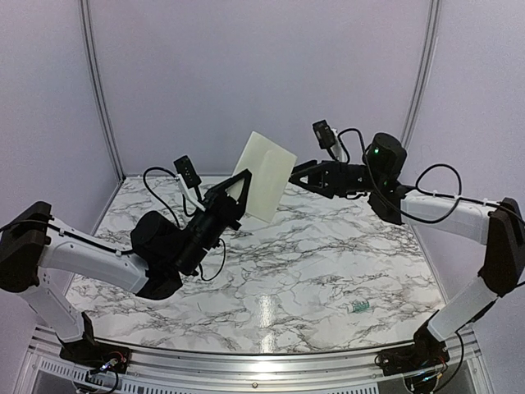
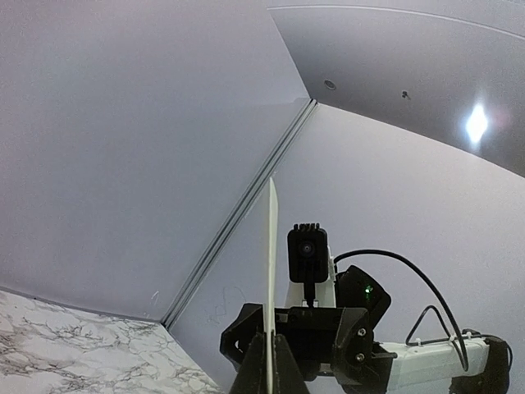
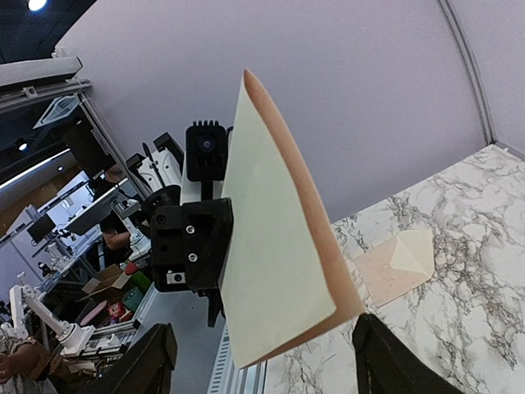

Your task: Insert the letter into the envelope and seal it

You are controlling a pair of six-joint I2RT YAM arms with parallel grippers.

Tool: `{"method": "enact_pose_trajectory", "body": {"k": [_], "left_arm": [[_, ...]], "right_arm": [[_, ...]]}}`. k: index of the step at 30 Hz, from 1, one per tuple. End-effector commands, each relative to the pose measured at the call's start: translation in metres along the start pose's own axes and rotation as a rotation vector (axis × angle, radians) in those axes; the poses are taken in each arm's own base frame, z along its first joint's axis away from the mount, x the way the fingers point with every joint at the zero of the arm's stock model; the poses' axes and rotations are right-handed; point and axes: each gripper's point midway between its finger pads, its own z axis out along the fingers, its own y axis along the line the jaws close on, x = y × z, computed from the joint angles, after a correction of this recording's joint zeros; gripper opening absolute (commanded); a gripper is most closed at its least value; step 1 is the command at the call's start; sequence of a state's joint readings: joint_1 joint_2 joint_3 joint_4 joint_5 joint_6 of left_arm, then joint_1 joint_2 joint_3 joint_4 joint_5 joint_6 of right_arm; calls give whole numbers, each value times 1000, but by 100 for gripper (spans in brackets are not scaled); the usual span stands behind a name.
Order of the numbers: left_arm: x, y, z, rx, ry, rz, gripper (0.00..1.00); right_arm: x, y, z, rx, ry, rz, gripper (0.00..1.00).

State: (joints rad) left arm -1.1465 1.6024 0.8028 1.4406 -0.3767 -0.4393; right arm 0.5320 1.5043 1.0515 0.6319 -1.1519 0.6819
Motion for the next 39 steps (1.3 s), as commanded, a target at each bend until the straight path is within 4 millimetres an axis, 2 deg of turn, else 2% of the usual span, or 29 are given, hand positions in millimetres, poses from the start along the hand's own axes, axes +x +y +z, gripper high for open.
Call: {"method": "enact_pose_trajectory", "body": {"k": [1,6,8,13,19,22,25,28,29,31,32,34,36,39], "left_arm": [[-13,-3,2,17,-71,-43,3],[-14,0,0,14,-92,-44,3],[-14,0,-1,17,-100,-44,4],[-7,1,0,24,-86,-33,6],[-4,3,0,23,-77,-28,6],[-3,8,-5,5,-54,-21,14],[5,17,-19,-35,36,13,41],[22,22,-37,-52,197,105,59],[29,26,-42,-68,259,141,62],[42,30,-52,-73,375,215,67],[47,31,-57,-71,424,248,67],[57,28,-63,-34,509,299,68],[66,31,-66,-40,579,335,69],[71,36,-66,-69,615,345,69]], "right_arm": [[-15,14,10,-52,-10,-35,68],[-17,15,14,-62,-22,-21,55],[-18,15,14,-62,-27,-13,47],[-19,13,15,-67,-37,3,34],[-18,6,15,-57,-32,16,0],[-14,1,9,-42,-16,14,0],[-7,-4,-3,-10,8,-4,0],[7,-12,-12,53,79,-103,0],[13,-16,-14,87,115,-134,0],[38,-20,-17,132,222,-126,0],[41,-22,-17,145,248,-170,0],[61,-22,-19,156,333,-140,0],[72,-18,-17,130,392,-131,0],[76,-9,-12,94,438,-128,0]]}}
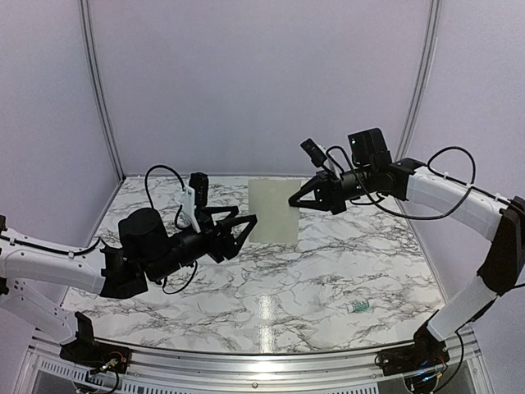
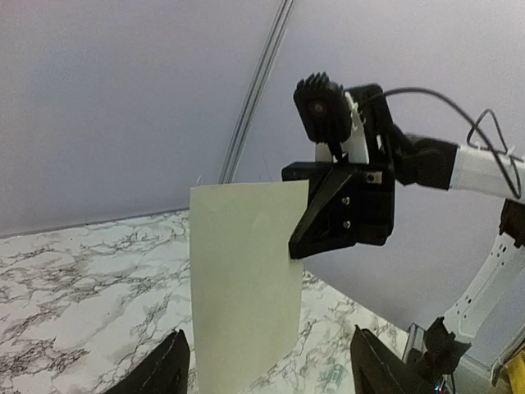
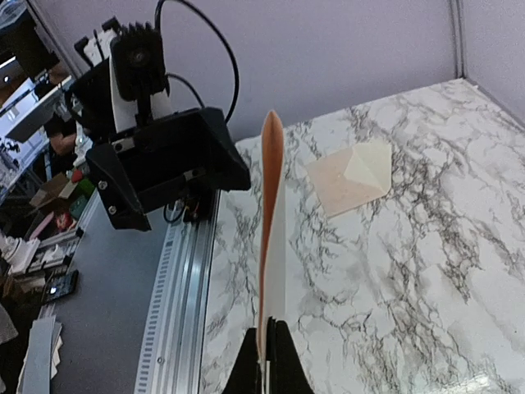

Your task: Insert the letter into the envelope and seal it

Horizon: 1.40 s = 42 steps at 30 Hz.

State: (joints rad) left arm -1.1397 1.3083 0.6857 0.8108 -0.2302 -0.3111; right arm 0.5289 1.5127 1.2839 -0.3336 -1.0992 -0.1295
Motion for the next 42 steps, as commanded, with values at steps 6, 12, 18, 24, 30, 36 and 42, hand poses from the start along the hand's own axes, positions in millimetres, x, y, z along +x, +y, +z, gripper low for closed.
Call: {"method": "enact_pose_trajectory", "body": {"k": [6,12,18,24,30,36,42], "left_arm": [[36,15,9,-51,179,43,70],[49,10,13,-6,224,32,60],[60,-23,11,194,278,29,30],[57,-33,11,246,281,6,3],[51,-28,7,220,239,-17,0],[45,-32,6,252,196,-85,0],[49,-35,9,273,203,-116,0]], "right_arm": [[33,39,15,-91,200,-54,0],[39,47,19,-126,223,-44,0],[36,42,21,-109,213,-34,0],[35,39,23,-105,211,-30,0],[42,40,22,-97,202,-19,33],[50,44,24,-138,180,3,45],[43,54,24,-212,148,17,43]]}}
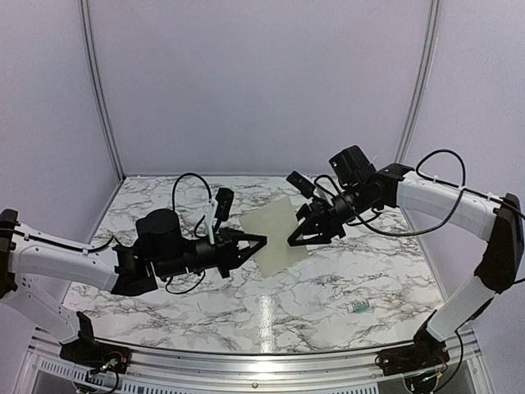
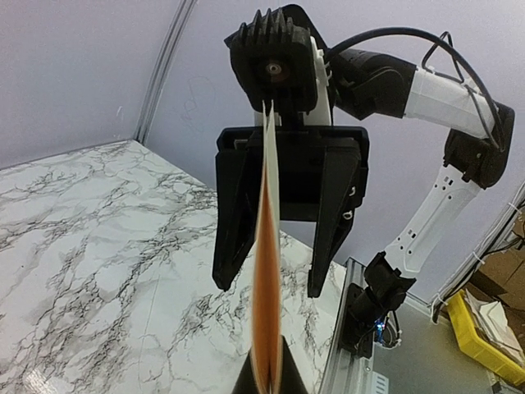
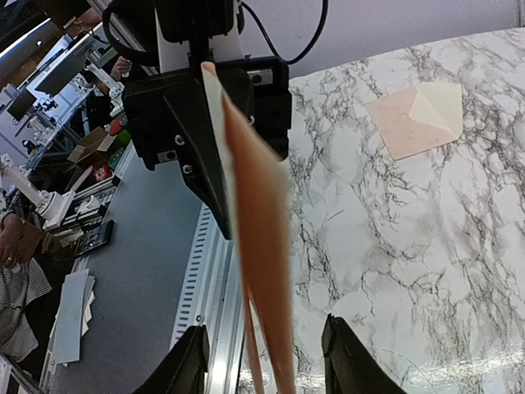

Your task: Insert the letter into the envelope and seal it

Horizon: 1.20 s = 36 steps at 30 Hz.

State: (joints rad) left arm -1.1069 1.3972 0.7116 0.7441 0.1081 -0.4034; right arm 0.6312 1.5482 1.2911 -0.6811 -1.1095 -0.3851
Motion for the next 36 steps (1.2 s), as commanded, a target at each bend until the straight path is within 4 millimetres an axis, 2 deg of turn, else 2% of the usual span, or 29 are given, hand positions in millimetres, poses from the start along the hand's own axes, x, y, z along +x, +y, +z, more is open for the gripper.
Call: {"method": "enact_pose_trajectory", "body": {"k": [1,9,13,15,16,19,20,22,25,28,30,31,33,34,36], "left_arm": [[-6,-6,2,44,-32,-28,0],[-3,-6,3,53,-27,-35,0],[-3,-7,3,57,-26,-34,0],[-2,-4,2,50,-24,-29,0],[-1,-1,2,36,-21,-29,4],[-2,26,-11,-80,-13,-32,35],[2,44,-17,-155,-2,-33,42],[2,85,-39,-340,4,-37,56],[-8,140,-89,-627,-13,-55,74],[-9,186,-146,-904,-40,-103,85],[0,217,-187,-1096,-36,-168,88],[13,230,-208,-1183,1,-204,90],[28,253,-244,-1299,4,-301,95],[35,261,-256,-1330,7,-339,98],[48,274,-275,-1381,7,-406,99]], "right_arm": [[-18,20,-2,-81,-54,-44,41],[-20,25,-4,-104,-65,-43,21],[-19,22,-3,-94,-62,-38,0],[-18,16,-2,-64,-55,-40,0],[-17,13,-2,-46,-49,-40,0],[-12,-3,-9,28,-40,-35,0],[-10,-8,-13,44,-41,-28,0],[-2,-24,-27,94,-49,-11,0],[18,-49,-48,184,-37,-3,0],[41,-59,-56,242,-6,0,0],[52,-61,-59,262,-6,2,0],[57,-61,-59,266,-7,7,0],[63,-60,-58,269,-8,2,0],[65,-60,-57,270,-8,2,0],[69,-60,-57,273,-10,5,0]]}}
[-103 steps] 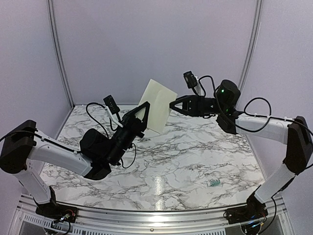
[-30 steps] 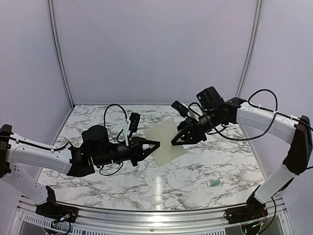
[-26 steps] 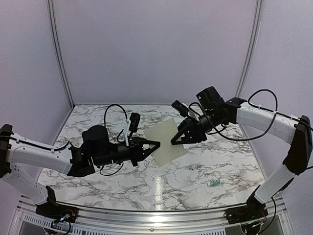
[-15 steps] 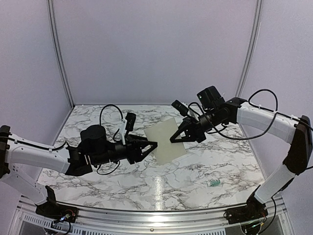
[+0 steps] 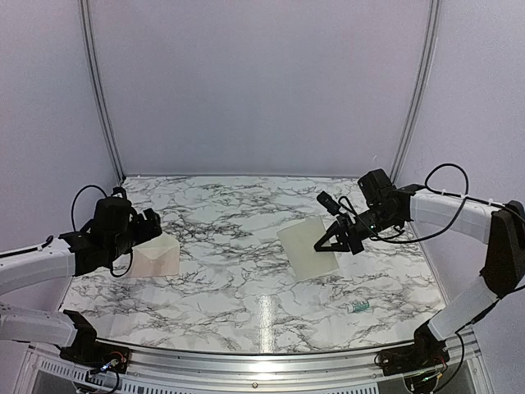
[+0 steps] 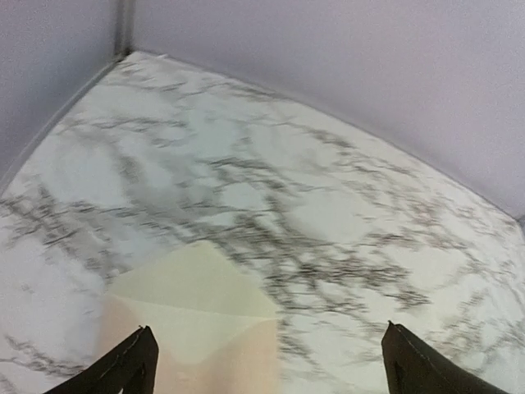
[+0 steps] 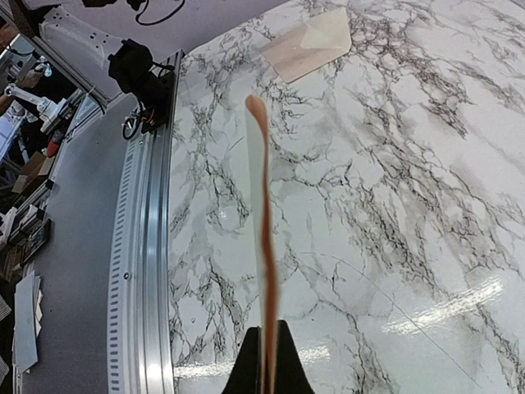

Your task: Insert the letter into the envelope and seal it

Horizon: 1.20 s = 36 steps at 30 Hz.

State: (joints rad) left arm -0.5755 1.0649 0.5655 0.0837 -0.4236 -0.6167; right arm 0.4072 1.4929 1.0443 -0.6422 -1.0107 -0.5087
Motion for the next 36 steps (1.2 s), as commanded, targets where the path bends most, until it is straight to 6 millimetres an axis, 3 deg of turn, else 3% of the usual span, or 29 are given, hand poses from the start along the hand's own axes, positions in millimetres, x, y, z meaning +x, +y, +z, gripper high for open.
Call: {"method": "enact_pose_trajectory", "body": {"k": [1,8,20,26,34,36], "left_arm": [[37,87,4,-278,131,-73,99],[61,129,24,-419,249,-117,99],[90,130,55,-386,363,-36,99],[111,98,69,-219,446,-71,93],[147,47,61,-59,559,-61,89],[162,27,56,-8,603,-43,89]], "right_arm": [[-9,0,-6,36,-35,-93,0],[-7,4,-4,2,-40,-85,0],[-1,5,-1,-17,-33,-74,0],[1,3,1,-28,-26,-62,0],[4,0,4,-37,-17,-45,0],[4,-1,5,-40,-16,-42,0]]}}
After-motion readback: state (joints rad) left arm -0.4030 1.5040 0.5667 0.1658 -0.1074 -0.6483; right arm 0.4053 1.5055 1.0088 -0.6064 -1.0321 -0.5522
